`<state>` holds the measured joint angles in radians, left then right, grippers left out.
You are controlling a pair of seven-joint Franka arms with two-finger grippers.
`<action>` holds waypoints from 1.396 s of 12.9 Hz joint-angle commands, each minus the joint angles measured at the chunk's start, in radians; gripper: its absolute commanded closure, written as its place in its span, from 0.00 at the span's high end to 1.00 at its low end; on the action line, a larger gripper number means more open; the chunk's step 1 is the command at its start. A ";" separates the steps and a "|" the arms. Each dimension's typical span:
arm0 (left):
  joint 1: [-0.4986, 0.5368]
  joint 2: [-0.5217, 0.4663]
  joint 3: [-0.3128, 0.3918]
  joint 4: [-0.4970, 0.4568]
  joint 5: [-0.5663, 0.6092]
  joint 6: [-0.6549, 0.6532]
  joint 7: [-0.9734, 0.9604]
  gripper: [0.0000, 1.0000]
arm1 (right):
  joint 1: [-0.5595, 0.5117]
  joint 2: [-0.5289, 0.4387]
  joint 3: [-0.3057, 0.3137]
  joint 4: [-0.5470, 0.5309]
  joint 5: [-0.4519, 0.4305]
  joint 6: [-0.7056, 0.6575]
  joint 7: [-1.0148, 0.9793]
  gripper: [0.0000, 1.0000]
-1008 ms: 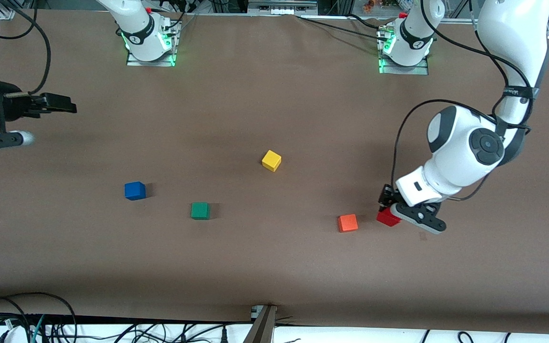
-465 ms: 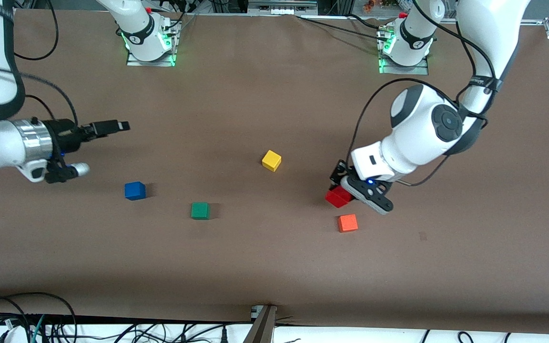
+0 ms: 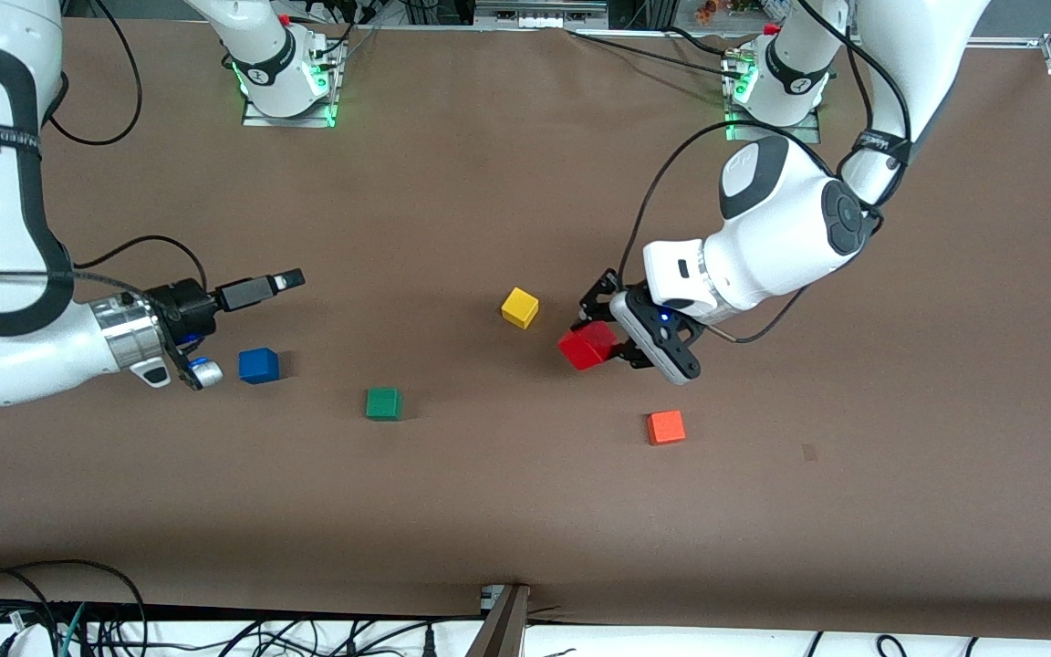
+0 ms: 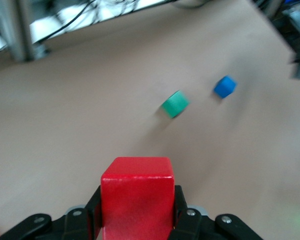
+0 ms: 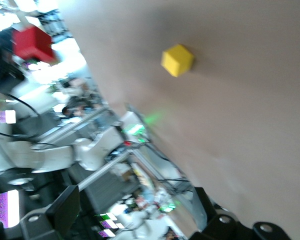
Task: Pass red block to right arm, stack on blue
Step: 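Lift the red cube with the left gripper while the right gripper approaches, then grasp the red cube with the right gripper beside the left gripper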
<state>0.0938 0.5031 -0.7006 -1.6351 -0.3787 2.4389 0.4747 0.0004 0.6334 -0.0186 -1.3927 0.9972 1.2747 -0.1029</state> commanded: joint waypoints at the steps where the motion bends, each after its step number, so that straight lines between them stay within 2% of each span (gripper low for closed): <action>1: -0.011 0.064 -0.069 0.061 -0.060 0.028 0.141 0.00 | 0.009 0.023 0.014 -0.041 0.156 0.050 -0.041 1.00; 4: -0.012 0.158 -0.144 0.147 -0.063 0.034 0.287 0.00 | 0.047 0.064 0.014 -0.074 0.331 0.078 -0.069 1.00; 8: -0.123 0.227 -0.146 0.256 -0.063 0.138 0.315 0.00 | 0.124 0.074 0.014 -0.228 0.565 0.138 -0.194 1.00; 11: -0.160 0.241 -0.148 0.271 -0.063 0.206 0.315 0.00 | 0.157 0.077 0.015 -0.278 0.717 0.126 -0.198 1.00; 18: -0.186 0.244 -0.148 0.270 -0.063 0.227 0.315 0.00 | 0.136 0.077 0.015 -0.304 0.854 0.022 -0.210 1.00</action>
<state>-0.0795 0.7285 -0.8401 -1.3969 -0.4162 2.6561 0.7531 0.1407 0.7299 -0.0058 -1.6596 1.8057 1.3145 -0.2879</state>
